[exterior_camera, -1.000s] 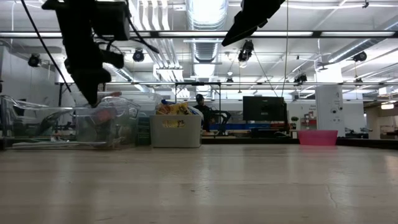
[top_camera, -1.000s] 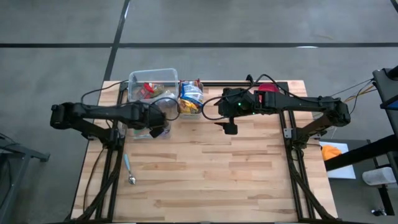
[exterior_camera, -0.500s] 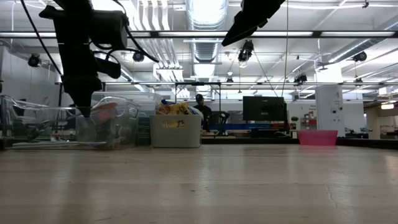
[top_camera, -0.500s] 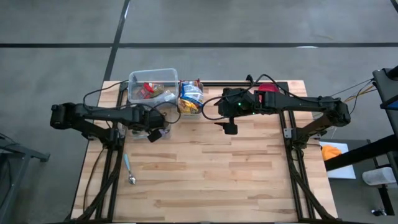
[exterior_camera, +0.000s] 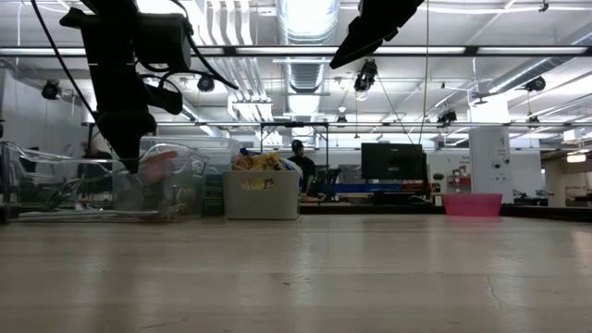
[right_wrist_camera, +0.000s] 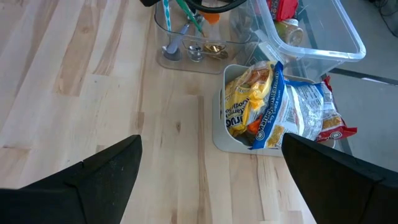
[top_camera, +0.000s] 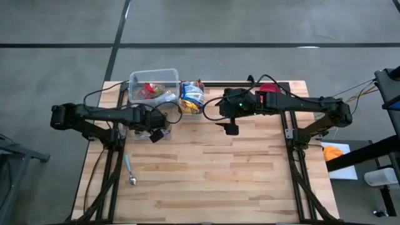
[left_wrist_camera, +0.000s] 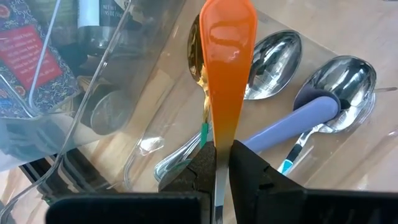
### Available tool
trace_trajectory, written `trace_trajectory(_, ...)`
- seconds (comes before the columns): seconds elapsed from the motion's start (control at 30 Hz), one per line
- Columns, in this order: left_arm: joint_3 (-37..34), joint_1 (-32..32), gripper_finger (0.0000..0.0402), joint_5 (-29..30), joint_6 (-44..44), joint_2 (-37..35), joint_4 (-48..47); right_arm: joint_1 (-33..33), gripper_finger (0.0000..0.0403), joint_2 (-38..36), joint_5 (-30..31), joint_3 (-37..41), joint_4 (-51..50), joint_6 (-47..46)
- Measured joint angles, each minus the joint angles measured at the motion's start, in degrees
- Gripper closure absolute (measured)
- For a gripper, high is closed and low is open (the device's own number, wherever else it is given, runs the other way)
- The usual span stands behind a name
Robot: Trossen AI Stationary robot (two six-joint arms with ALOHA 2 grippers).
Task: Pick & Place Food Item
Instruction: Put the orange spoon into the transparent bin, then put the blue spoon into the transparent bin
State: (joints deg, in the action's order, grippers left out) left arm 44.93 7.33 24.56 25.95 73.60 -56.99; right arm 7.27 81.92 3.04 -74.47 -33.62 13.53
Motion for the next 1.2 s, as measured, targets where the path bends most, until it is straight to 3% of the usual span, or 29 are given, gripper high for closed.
trace_trajectory(0.23,0.02,0.33,0.0360,0.00,2.27,0.00,0.02,0.00,0.0018,-0.01,-0.01,0.01,-0.01,-0.01)
trace_trajectory(0.7,0.15,0.38,0.0227,-0.17,2.41,-0.02,0.21,-0.01,0.0018,-0.01,-0.01,0.01,0.00,-0.01)
trace_trajectory(0.97,4.28,0.37,0.0214,-0.62,3.44,-0.02,-0.34,0.00,0.0018,-0.01,0.00,0.00,0.00,-0.01)
trace_trajectory(1.1,10.08,0.35,0.0214,-2.31,10.98,-0.04,-4.01,-0.01,0.0018,0.00,0.00,0.00,-0.01,-0.01)
trace_trajectory(1.2,14.69,0.27,0.0214,-7.24,26.51,-0.06,-8.05,0.00,0.0018,-0.01,-0.01,-0.01,-0.01,-0.01)
